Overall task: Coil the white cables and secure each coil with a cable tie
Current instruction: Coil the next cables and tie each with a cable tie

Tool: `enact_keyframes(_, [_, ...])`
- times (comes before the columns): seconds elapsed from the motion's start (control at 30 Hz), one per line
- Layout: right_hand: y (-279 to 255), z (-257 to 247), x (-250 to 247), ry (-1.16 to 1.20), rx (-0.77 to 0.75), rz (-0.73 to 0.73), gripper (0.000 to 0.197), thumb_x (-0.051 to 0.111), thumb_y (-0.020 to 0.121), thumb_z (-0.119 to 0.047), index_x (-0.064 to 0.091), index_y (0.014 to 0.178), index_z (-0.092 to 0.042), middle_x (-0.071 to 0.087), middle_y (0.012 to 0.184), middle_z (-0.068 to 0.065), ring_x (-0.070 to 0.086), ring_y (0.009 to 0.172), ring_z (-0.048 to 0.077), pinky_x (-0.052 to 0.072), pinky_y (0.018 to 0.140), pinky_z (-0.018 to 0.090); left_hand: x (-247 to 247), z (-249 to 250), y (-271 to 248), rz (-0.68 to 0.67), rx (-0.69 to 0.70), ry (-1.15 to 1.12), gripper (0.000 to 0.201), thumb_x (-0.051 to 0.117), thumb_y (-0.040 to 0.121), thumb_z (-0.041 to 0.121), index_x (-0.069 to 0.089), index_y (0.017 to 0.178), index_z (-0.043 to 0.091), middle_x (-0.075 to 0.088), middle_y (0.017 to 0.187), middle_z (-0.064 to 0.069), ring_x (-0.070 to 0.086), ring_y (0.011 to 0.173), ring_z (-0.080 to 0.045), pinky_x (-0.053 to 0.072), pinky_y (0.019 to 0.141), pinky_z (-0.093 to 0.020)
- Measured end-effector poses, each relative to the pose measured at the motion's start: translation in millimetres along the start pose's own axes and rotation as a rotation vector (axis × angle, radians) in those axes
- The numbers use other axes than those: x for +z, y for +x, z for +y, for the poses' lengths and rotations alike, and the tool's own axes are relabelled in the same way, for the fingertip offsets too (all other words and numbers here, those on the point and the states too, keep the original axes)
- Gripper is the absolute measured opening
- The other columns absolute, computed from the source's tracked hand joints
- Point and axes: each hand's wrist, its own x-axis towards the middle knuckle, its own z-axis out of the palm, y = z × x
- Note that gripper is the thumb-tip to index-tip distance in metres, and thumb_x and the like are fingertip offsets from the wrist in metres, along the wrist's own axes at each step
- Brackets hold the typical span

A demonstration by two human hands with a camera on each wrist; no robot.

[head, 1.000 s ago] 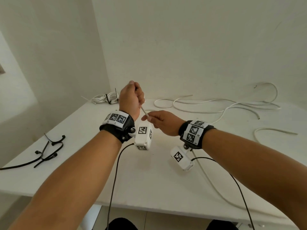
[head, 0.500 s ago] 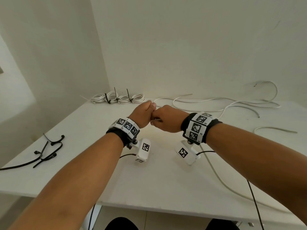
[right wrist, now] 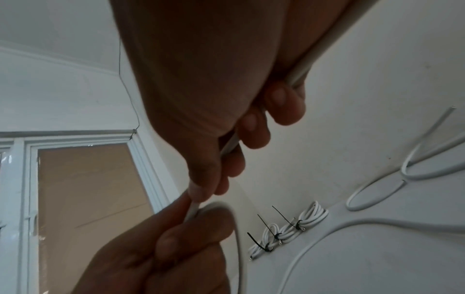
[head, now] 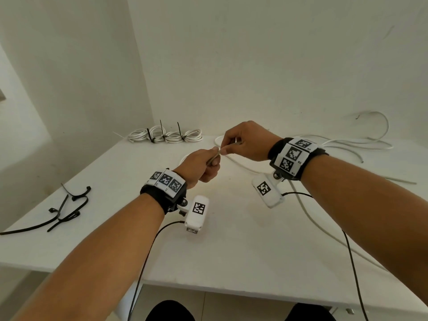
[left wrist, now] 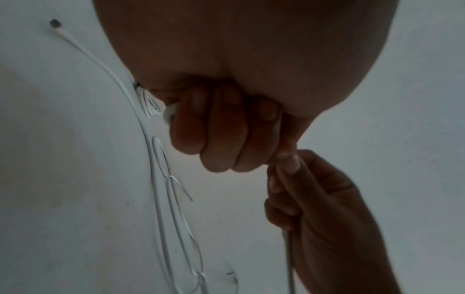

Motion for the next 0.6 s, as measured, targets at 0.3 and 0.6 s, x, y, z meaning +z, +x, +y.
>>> enact_keyframes(0.3, [-3.0,-0.7,14.6,0.268,-0.068,0.144,0.017,0.066,0.094,-0.029,0.077,0.088,-0.018,0.062,0.064,-0.005,0.041,0.048,0.004,0.033,0.052,0.013,3.3,17.1,-24.8,-0.176,-0.003,-0.524,0.046,0.034,0.096,0.042,0.044,0.056,0.023,0.009,0.052,0.006,0.006,0.043,-0.012,0.014,0.037,-0.021])
enact_keyframes(0.6, [-8.7,-2.9,30.1,0.182,-0.032,0.156,0.034,0.042,0.103,-0.025,0.061,0.079,-0.011,0.057,0.063,-0.004,0.044,0.053,0.009,0.041,0.058,0.024,13.3,34.7,-20.7,-0.196,0.187,-0.792,0.04,0.038,0.095,0.035,0.055,0.063,0.019,0.032,0.045,0.009,0.011,0.046,-0.011,0.019,0.041,-0.02])
